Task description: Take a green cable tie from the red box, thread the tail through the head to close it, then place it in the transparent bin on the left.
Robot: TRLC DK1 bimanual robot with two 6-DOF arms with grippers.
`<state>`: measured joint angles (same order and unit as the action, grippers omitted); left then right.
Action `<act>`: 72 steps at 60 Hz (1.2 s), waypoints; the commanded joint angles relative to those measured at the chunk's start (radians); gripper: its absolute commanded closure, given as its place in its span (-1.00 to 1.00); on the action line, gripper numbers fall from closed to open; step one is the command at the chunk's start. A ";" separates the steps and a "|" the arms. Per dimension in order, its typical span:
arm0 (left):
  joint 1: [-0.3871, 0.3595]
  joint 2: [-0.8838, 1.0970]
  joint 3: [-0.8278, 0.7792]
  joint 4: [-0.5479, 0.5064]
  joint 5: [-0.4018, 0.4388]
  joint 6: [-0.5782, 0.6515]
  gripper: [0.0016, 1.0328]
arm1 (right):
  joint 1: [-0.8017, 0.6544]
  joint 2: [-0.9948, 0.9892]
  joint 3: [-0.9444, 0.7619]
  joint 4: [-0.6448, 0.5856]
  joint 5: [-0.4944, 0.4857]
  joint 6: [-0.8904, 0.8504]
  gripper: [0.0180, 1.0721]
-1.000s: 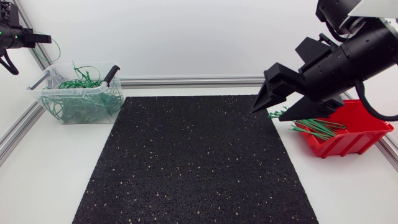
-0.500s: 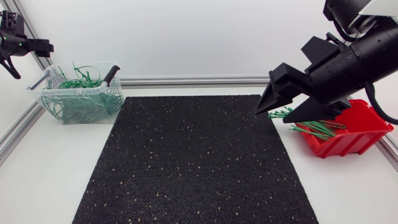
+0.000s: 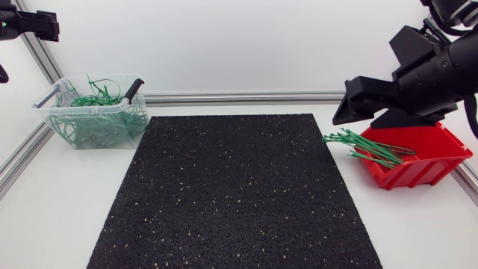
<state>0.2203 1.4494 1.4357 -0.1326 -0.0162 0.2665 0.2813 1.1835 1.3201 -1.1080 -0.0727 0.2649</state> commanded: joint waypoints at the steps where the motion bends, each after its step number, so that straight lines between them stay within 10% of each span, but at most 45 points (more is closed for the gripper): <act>1: -0.036 -0.078 -0.109 0.041 0.002 0.016 -0.94 | -0.057 -0.027 -0.036 0.022 0.022 -0.067 -0.91; 72: -0.213 -0.802 -0.890 0.291 -0.008 -0.059 -0.94 | -0.333 -0.717 -0.644 0.491 0.218 -0.405 -0.91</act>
<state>0.0162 0.6941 0.5919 0.1341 -0.0242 0.2352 -0.0422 0.5121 0.7273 -0.6403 0.1364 -0.1139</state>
